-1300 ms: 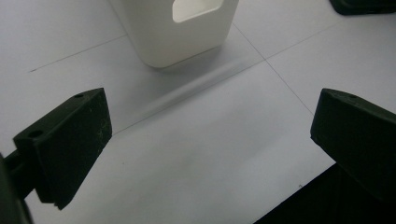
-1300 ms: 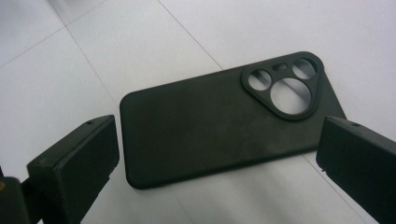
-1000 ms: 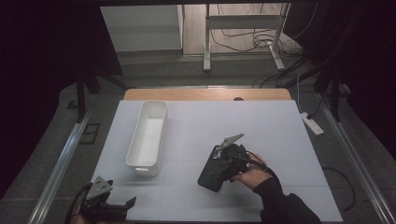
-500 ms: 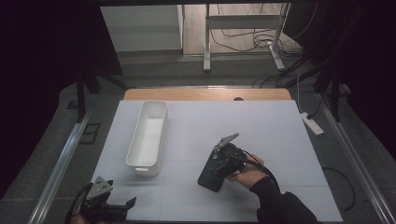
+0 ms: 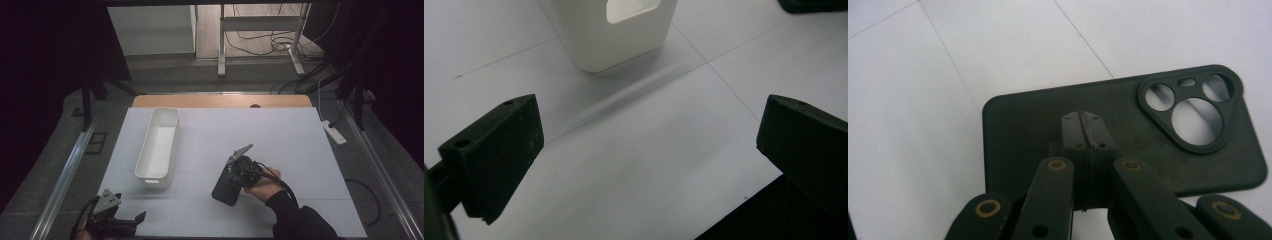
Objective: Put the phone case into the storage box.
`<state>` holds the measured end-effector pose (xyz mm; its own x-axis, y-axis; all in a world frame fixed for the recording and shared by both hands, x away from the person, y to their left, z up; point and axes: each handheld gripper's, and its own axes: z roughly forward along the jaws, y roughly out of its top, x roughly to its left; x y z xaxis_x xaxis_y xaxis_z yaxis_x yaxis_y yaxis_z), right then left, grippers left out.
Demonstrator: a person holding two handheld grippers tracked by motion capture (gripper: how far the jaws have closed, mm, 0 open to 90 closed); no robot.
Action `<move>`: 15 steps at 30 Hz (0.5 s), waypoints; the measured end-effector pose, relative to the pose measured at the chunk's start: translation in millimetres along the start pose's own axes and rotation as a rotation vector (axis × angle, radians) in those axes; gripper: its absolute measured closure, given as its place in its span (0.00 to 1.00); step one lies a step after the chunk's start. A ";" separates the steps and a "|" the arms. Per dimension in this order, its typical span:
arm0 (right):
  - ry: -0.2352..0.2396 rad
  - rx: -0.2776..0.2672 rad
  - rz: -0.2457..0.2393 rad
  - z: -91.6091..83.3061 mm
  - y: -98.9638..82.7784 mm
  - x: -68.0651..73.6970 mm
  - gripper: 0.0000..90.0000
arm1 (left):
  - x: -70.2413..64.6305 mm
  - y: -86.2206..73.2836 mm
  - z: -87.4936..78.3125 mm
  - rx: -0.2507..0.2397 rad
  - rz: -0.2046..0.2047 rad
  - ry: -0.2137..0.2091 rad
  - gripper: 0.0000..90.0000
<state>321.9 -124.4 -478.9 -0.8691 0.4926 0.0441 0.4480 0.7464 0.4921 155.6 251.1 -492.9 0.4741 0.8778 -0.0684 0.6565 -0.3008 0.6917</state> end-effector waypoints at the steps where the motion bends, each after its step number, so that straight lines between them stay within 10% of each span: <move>1: 0.007 -0.005 -0.003 1.4 1.2 -0.9 1.00 | -0.1 0.0 0.1 0.000 0.000 -0.001 0.00; 15: 0.028 -0.022 -0.029 18.8 17.4 8.0 1.00 | -0.2 0.3 0.5 0.006 0.001 0.001 0.00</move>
<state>326.7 -99.1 -486.3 -0.8873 0.4580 0.0537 0.4181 0.7501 0.5123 156.0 250.7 -493.0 0.4746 0.8776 -0.0671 0.6593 -0.3040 0.6877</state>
